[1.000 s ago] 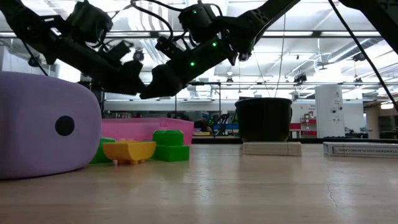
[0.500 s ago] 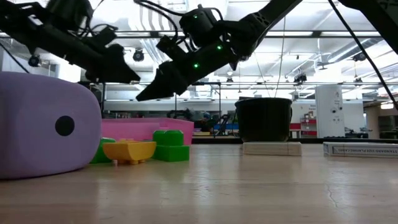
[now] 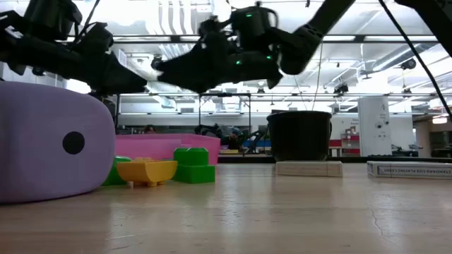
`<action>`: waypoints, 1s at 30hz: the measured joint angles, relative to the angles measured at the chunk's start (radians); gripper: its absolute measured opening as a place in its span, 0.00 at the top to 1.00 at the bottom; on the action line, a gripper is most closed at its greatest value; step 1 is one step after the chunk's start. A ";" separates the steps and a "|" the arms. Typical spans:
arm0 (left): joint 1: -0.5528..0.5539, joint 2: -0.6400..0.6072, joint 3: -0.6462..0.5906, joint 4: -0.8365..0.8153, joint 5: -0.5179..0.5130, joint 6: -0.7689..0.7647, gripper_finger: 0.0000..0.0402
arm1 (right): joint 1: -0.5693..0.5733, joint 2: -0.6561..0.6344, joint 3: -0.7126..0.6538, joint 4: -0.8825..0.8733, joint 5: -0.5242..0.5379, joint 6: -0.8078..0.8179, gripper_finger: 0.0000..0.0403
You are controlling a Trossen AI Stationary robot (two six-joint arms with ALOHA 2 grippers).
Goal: Pick & Place Toys
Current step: Put the right green game piece into the red bin
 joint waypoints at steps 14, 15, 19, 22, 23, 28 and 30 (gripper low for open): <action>0.000 0.019 -0.011 0.003 0.015 0.004 0.21 | 0.043 -0.222 -0.334 0.115 0.004 0.094 0.05; 0.000 0.019 -0.011 0.004 0.016 0.004 0.21 | 0.054 -0.226 -0.341 0.108 0.008 0.100 0.05; 0.000 0.020 -0.011 0.006 0.016 0.004 0.21 | 0.118 -0.225 -0.330 0.002 0.080 0.100 0.05; 0.000 0.020 -0.011 0.009 0.016 0.004 0.21 | 0.166 -0.225 -0.301 -0.114 0.176 0.086 0.05; 0.000 0.020 -0.011 0.009 0.015 0.004 0.21 | 0.179 -0.225 -0.293 -0.140 0.212 0.087 0.05; 0.000 0.020 -0.011 0.009 0.015 0.003 0.21 | 0.229 -0.220 -0.260 -0.214 0.306 0.158 0.05; 0.000 0.020 -0.011 0.009 0.016 0.003 0.21 | 0.244 -0.211 -0.252 -0.242 0.332 0.195 0.05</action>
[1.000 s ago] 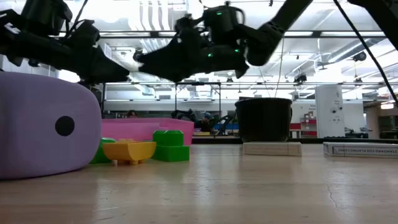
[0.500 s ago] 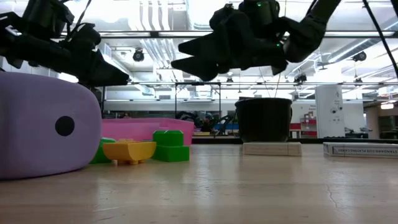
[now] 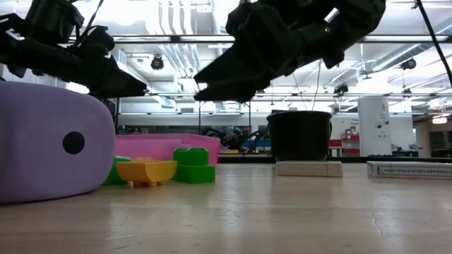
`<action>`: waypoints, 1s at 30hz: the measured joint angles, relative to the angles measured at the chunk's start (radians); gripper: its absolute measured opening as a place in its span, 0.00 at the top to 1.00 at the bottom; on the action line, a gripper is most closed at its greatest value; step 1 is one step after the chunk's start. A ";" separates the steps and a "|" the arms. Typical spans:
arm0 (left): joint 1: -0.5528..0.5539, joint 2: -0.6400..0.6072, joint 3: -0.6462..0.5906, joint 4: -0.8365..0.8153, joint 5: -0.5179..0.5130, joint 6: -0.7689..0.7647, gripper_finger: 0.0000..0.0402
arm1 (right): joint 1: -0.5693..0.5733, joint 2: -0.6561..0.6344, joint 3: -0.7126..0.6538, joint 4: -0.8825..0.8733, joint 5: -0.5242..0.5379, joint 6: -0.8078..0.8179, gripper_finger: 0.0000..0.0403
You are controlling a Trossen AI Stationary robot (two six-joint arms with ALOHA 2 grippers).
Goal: Pick & Place Toys
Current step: Put the right green game piece into the red bin
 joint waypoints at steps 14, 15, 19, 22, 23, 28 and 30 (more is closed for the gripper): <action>0.000 0.000 0.000 0.007 0.000 -0.002 0.21 | 0.085 0.101 0.066 -0.112 0.174 0.167 0.05; 0.000 -0.001 0.000 0.007 0.000 -0.002 0.21 | 0.089 0.113 0.071 -0.112 0.176 0.173 0.05; 0.000 -0.001 0.000 0.008 0.000 -0.004 0.21 | 0.099 0.151 0.088 -0.120 0.196 0.189 0.05; 0.000 -0.001 0.000 0.009 0.000 -0.005 0.21 | 0.100 0.169 0.108 -0.139 0.205 0.189 0.05; 0.000 -0.001 0.000 0.010 0.000 -0.008 0.21 | 0.100 0.173 0.115 -0.157 0.213 0.189 0.05; 0.000 -0.001 0.000 0.011 0.000 -0.008 0.21 | 0.100 0.192 0.153 -0.260 0.255 0.191 0.05; 0.000 -0.001 0.000 0.011 0.000 -0.008 0.21 | 0.100 0.193 0.165 -0.283 0.270 0.194 0.05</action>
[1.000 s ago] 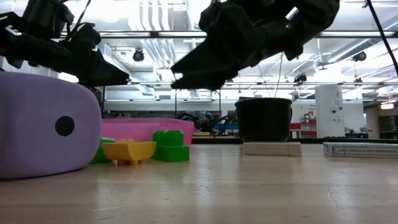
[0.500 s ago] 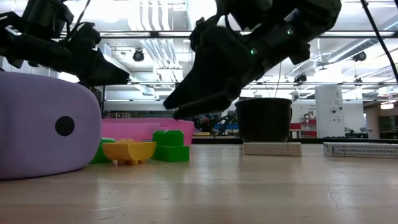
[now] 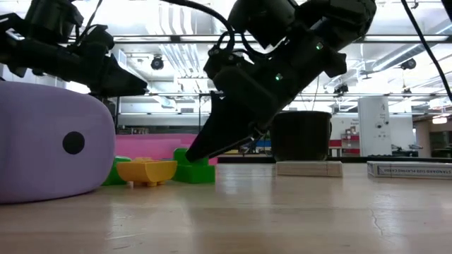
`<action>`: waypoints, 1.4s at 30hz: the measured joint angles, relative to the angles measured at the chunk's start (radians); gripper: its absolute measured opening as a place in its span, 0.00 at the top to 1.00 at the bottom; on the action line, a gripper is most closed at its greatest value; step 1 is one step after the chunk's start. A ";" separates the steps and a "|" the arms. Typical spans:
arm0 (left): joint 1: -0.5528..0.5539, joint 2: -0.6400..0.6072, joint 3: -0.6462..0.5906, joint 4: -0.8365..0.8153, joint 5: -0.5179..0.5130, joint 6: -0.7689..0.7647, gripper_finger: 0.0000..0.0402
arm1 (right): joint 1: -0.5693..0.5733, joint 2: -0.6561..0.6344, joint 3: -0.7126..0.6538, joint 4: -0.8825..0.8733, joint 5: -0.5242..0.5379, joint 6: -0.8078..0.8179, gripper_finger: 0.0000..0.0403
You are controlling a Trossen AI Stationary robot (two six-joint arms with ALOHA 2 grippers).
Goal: Pick & Place Toys
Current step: Put the right green game piece into the red bin
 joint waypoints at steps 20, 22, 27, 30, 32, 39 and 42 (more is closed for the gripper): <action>0.000 0.000 0.000 0.002 -0.001 -0.008 0.21 | 0.000 0.000 0.014 -0.069 0.036 -0.001 0.55; 0.000 0.000 0.000 0.003 -0.001 -0.010 0.21 | 0.000 0.000 0.014 -0.079 0.036 -0.002 0.64; 0.000 0.000 0.000 0.003 -0.001 -0.010 0.21 | 0.000 -0.003 0.015 -0.090 0.034 -0.025 0.76; 0.000 0.000 0.000 0.003 -0.001 -0.010 0.21 | 0.000 -0.013 0.014 -0.106 0.028 -0.039 0.76; 0.000 0.000 0.000 0.003 -0.001 -0.010 0.21 | 0.000 -0.027 0.013 -0.125 0.027 -0.053 0.76; 0.000 0.000 0.000 0.003 -0.001 -0.010 0.21 | 0.000 -0.102 0.011 -0.174 0.024 -0.107 0.76; 0.000 0.000 0.000 0.003 -0.001 -0.010 0.21 | 0.000 -0.141 0.010 -0.178 0.024 -0.155 0.76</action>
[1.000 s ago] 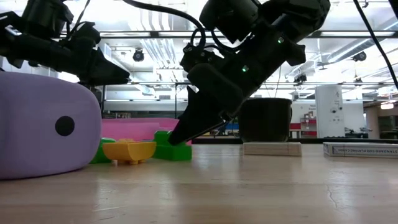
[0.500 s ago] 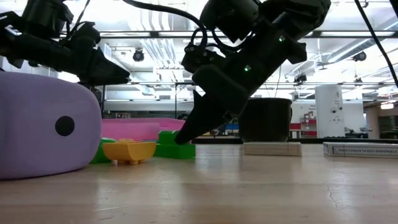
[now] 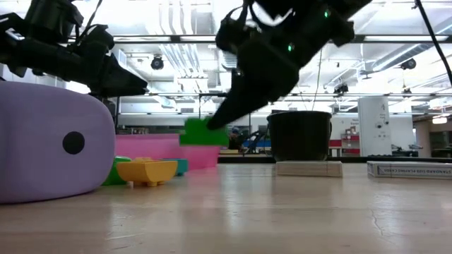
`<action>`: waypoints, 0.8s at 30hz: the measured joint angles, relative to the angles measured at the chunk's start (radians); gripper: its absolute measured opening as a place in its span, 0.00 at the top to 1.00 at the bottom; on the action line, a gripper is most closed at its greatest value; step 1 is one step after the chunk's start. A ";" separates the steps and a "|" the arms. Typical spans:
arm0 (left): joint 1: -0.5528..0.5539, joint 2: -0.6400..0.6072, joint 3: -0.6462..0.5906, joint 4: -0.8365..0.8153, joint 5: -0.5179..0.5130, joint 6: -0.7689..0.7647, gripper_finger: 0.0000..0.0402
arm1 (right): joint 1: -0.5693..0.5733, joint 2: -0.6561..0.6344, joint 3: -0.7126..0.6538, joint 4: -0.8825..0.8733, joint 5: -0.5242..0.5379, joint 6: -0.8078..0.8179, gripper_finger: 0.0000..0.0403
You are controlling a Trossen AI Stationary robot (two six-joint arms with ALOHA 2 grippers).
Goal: Pick & Place Toys
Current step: Put the right green game piece into the red bin
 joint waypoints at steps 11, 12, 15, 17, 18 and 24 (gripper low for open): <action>0.000 0.000 0.000 -0.002 0.000 0.000 0.21 | -0.010 -0.067 -0.056 0.320 -0.111 -0.202 0.76; 0.000 0.001 0.000 -0.001 0.000 0.000 0.21 | -0.014 -0.067 -0.076 0.374 -0.133 -0.210 0.76; 0.000 0.001 0.000 -0.002 0.000 0.000 0.21 | -0.030 -0.060 -0.136 0.536 -0.172 -0.235 0.76; 0.000 0.001 0.000 -0.003 0.000 0.000 0.21 | -0.041 -0.059 -0.177 0.619 -0.180 -0.240 0.76; 0.000 0.001 0.000 -0.003 0.000 0.000 0.21 | -0.048 -0.059 -0.195 0.660 -0.186 -0.241 0.76; 0.000 0.001 0.000 -0.003 0.000 0.000 0.21 | -0.110 -0.052 -0.245 0.745 -0.195 -0.244 0.76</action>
